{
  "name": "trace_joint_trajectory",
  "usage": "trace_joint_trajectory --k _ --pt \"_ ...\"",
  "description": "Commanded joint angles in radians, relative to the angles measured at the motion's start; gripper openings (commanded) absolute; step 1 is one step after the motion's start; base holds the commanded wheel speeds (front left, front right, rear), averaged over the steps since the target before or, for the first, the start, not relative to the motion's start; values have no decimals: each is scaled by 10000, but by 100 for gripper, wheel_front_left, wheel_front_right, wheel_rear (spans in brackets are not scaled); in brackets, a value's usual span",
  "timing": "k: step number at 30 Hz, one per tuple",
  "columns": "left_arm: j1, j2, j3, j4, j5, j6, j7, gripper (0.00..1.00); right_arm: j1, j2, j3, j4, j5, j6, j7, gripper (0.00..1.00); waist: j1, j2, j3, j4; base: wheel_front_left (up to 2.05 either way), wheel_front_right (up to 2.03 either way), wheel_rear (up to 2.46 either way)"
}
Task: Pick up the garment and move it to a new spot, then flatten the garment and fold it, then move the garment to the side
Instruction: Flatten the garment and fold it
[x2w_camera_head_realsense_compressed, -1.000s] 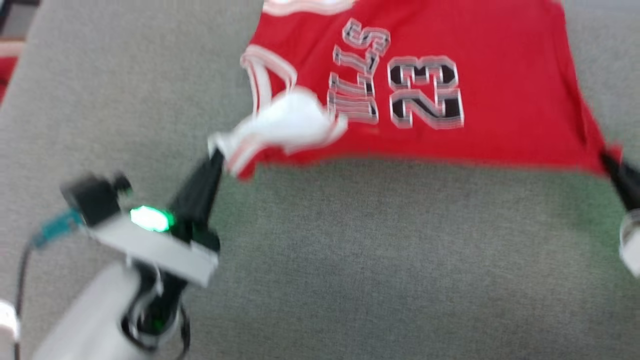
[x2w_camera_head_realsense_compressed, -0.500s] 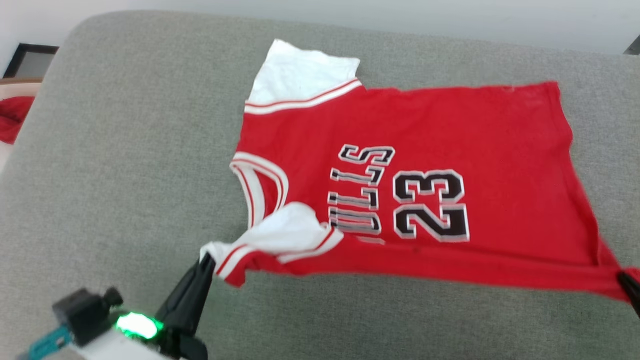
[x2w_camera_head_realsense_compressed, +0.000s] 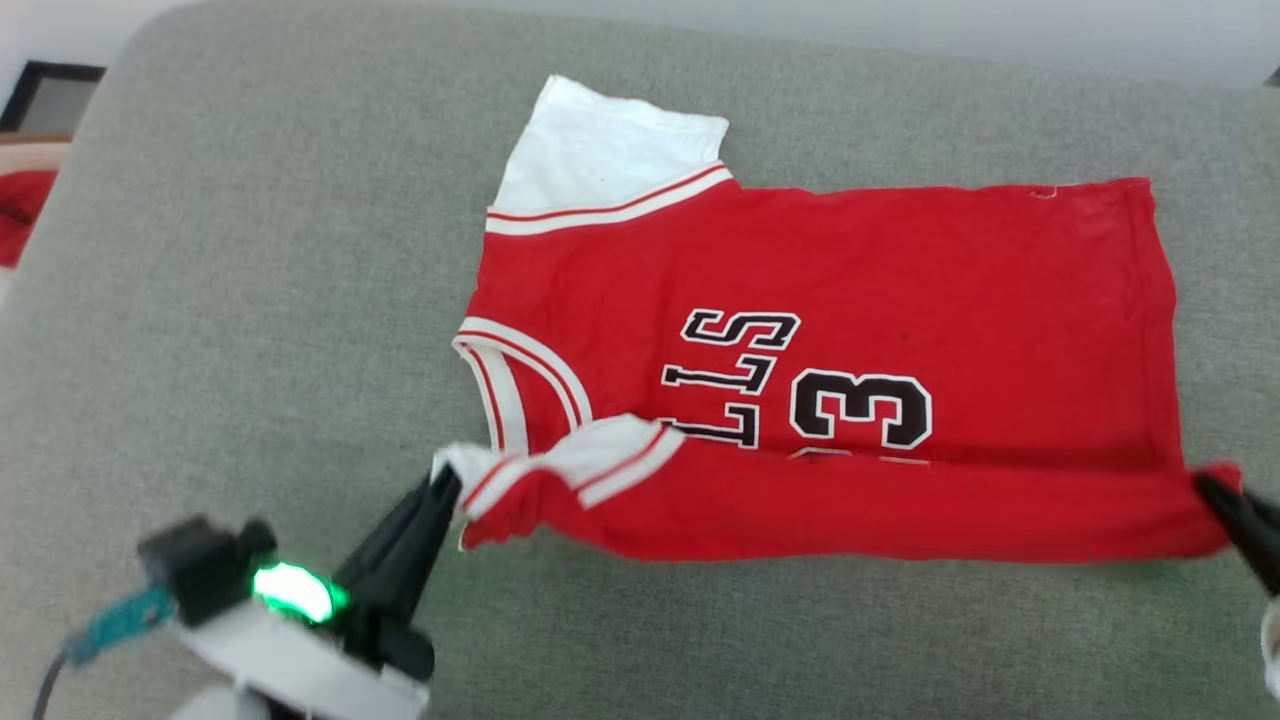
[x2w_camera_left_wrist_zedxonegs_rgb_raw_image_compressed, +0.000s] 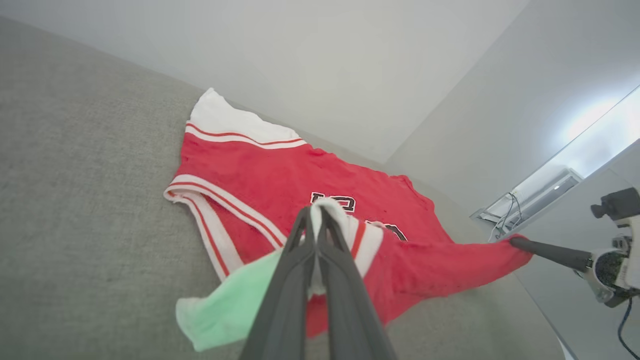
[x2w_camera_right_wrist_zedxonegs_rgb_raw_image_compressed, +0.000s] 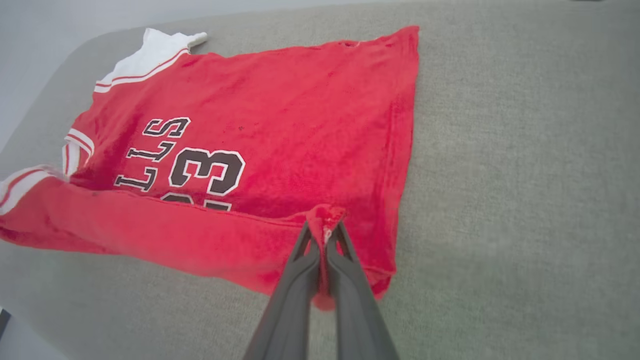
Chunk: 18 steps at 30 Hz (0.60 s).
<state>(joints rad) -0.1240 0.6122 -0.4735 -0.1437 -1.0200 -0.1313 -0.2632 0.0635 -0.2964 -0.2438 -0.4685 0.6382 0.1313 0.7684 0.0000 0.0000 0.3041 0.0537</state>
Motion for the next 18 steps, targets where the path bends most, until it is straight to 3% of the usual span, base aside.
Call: trace_joint_trajectory --k 1,9,18 --pt "-571 95 -160 352 -59 21 12 0 -589 -206 173 422 -92 -11 8 0 0 0 117 49 0 0 0" --pt "-2922 -304 -1261 2165 -1008 17 1 0 -2663 -600 899 2615 -268 -9 -447 0 0 0 597 186 0 0 0" --pt "-4150 -1029 -1573 4409 -1210 17 -4 0 -3284 -749 1415 4430 -808 -9 -1577 0 0 0 1276 138 0 0 0"
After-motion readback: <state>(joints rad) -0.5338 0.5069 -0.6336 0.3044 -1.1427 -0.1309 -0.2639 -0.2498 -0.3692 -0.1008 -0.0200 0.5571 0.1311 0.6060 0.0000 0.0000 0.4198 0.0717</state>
